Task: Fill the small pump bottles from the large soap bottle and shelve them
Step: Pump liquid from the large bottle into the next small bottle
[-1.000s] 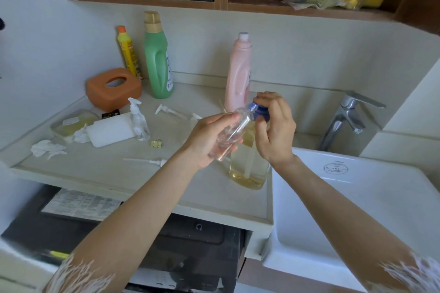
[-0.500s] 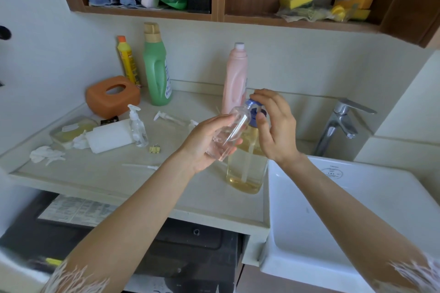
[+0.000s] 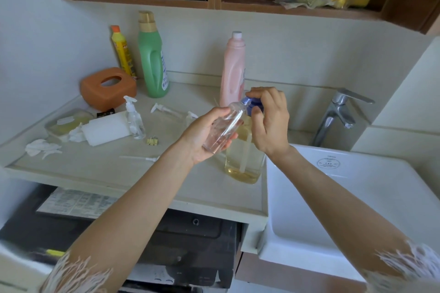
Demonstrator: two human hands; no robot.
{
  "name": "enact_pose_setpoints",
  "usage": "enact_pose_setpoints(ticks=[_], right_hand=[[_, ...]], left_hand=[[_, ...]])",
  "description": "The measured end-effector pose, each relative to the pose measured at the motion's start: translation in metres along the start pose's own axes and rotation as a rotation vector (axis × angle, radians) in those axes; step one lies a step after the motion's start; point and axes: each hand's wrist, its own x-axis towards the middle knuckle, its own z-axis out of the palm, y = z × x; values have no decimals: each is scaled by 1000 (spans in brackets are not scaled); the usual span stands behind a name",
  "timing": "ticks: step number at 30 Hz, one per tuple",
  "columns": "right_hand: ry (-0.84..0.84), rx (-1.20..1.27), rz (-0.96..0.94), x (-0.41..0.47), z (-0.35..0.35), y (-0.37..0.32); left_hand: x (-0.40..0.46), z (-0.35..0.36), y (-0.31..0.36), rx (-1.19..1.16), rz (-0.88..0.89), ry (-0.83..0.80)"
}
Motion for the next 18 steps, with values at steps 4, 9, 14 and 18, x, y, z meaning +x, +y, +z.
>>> enact_pose_setpoints(ticks=[4,9,14,18], right_hand=[[-56,-74,-35,12,-11,-5],[-83,-57,-64,22,-21,-1],[-43,-39,-102,7,-10,1],[54,-5,-124,2,2,2]], left_hand=[[-5,4,1,-53,-4,28],[-8,3,5,-61,6,4],[-9,-1,2,-66,-1,-34],[-5,1,4,-58,1,-38]])
